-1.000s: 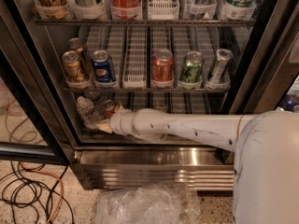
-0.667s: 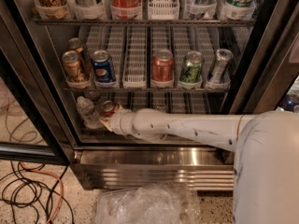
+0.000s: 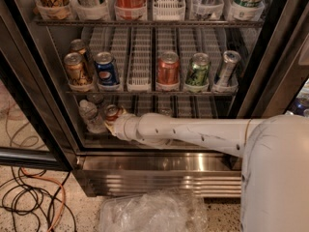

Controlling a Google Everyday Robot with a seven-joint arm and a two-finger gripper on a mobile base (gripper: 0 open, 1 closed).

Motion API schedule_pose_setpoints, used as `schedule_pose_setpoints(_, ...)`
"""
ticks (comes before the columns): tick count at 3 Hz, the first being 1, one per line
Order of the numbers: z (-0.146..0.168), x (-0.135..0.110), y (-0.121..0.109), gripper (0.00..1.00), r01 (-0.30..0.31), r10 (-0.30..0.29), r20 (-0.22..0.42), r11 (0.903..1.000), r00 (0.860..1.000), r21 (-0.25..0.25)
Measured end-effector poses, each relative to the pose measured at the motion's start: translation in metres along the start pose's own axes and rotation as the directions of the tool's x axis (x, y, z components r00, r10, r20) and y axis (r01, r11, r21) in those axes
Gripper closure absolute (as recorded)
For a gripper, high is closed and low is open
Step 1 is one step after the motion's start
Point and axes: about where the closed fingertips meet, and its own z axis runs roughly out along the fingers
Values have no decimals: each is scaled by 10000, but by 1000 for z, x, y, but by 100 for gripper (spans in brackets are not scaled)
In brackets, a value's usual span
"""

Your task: Pick coke can from bottom shelf of fridge

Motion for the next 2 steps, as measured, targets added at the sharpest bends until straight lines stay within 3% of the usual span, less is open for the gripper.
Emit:
schedule_pose_setpoints(1,-2,-4,-1,100,0,0,0,10000,10000,0)
schedule_pose_setpoints(2,-12,-28,-11,100,87,-61,808,9995,9967,-311)
